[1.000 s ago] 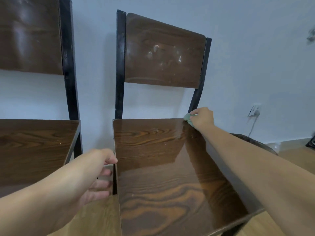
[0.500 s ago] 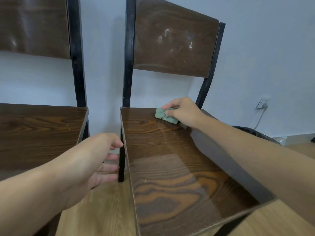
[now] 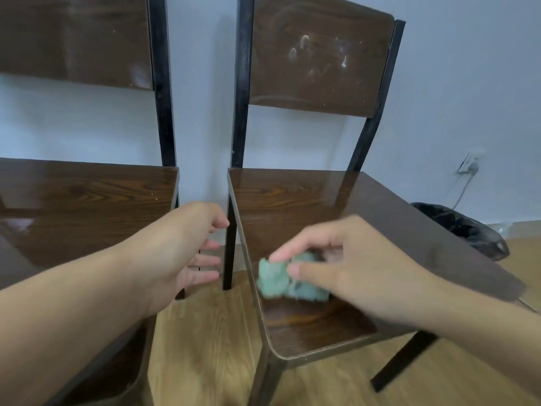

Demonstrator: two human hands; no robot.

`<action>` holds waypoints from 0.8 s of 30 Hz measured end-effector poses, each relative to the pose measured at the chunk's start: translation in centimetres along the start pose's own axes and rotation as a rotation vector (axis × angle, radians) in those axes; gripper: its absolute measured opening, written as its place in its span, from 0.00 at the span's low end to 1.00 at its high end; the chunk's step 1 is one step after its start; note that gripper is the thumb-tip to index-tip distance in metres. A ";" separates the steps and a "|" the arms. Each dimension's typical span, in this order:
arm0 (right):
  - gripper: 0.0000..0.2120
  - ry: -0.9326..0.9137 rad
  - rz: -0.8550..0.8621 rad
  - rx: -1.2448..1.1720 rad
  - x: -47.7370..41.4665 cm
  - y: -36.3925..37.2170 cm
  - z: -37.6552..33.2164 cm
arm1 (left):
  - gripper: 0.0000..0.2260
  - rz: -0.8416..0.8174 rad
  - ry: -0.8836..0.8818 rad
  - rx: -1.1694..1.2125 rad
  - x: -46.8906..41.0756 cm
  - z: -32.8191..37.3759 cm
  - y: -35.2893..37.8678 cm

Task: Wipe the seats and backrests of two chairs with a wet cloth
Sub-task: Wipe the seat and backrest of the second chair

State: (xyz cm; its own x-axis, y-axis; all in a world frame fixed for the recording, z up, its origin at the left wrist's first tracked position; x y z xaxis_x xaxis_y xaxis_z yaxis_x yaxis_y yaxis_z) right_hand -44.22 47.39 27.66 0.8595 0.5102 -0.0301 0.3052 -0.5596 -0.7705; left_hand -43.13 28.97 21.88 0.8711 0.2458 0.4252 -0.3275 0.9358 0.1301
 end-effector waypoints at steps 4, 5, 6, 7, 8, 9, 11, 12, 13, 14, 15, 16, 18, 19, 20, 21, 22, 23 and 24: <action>0.10 -0.004 -0.281 -0.099 4.1 1.8 -1.8 | 0.17 -0.003 0.005 0.002 0.6 0.0 0.1; 0.10 0.000 -0.300 -0.113 4.2 1.2 -1.5 | 0.17 -0.003 0.008 0.003 0.7 0.0 0.1; 0.11 0.012 -0.300 -0.133 4.0 0.3 -0.9 | 0.17 -0.008 0.009 0.004 0.7 0.1 0.2; 0.12 0.034 -0.277 -0.159 3.5 -0.9 -0.2 | 0.17 -0.010 0.007 0.006 0.8 0.0 0.3; 0.13 0.068 -0.228 -0.196 2.8 -2.4 1.0 | 0.16 -0.012 0.005 0.010 0.9 0.0 0.4; 0.13 0.106 -0.160 -0.243 1.8 -4.1 2.4 | 0.16 -0.012 0.005 0.011 0.9 -0.1 0.5; 0.15 0.185 0.034 -0.272 -0.9 -8.2 6.3 | 0.13 -0.024 -0.001 0.010 0.9 -0.4 0.6; 0.16 0.227 0.152 -0.230 -2.5 -10.6 8.8 | 0.12 -0.031 -0.008 0.011 0.9 -0.5 0.8; 0.16 0.275 0.268 -0.166 -4.2 -12.9 11.3 | 0.12 -0.034 -0.017 0.014 0.9 -0.6 0.9; 0.15 0.330 0.369 -0.091 -5.7 -14.8 13.7 | 0.12 -0.032 -0.027 0.018 0.9 -0.7 1.1; 0.15 0.395 0.457 -0.024 -7.1 -16.4 16.1 | 0.13 -0.029 -0.038 0.021 0.9 -0.8 1.3; 0.14 0.462 0.533 0.028 -8.2 -17.5 18.1 | 0.15 -0.027 -0.043 0.025 0.9 -0.8 1.5; 0.13 0.549 0.632 0.089 -10.2 -18.7 21.1 | 0.15 -0.036 -0.048 0.031 1.0 -0.6 2.2; 0.13 0.572 0.666 0.099 -11.0 -18.9 22.0 | 0.15 -0.036 -0.056 0.036 1.0 -0.6 2.5; 0.12 0.585 0.694 0.085 -11.9 -18.8 22.7 | 0.15 -0.028 -0.061 0.038 1.0 -0.6 2.6; 0.11 0.587 0.718 0.070 -12.6 -18.5 22.7 | 0.14 -0.022 -0.063 0.034 1.0 -0.6 2.5; 0.11 0.585 0.735 0.078 -13.3 -17.9 22.5 | 0.12 -0.020 -0.059 0.029 1.0 -0.6 2.4; 0.11 0.578 0.733 0.114 -14.0 -17.3 21.7 | 0.09 -0.017 -0.054 0.026 0.8 -0.5 2.3; 0.13 0.556 0.720 0.159 -14.7 -16.6 20.8 | 0.07 -0.012 -0.045 0.026 0.6 -0.5 2.0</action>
State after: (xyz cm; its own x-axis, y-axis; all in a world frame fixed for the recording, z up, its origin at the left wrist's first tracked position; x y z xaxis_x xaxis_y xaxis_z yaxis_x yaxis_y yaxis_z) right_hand -70.40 62.73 27.65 0.9059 -0.3364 -0.2572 -0.4037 -0.5026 -0.7645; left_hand -43.08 31.15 22.01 0.8576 0.2227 0.4636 -0.3276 0.9314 0.1586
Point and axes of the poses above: each hand's wrist, its own x-axis away from the middle knuckle, its own y-axis out of the palm, z = x × y, the point moved 10 cm from there along -x, towards the middle knuckle, and after that the axes turned 7 degrees about x, right-handed, at the moved point
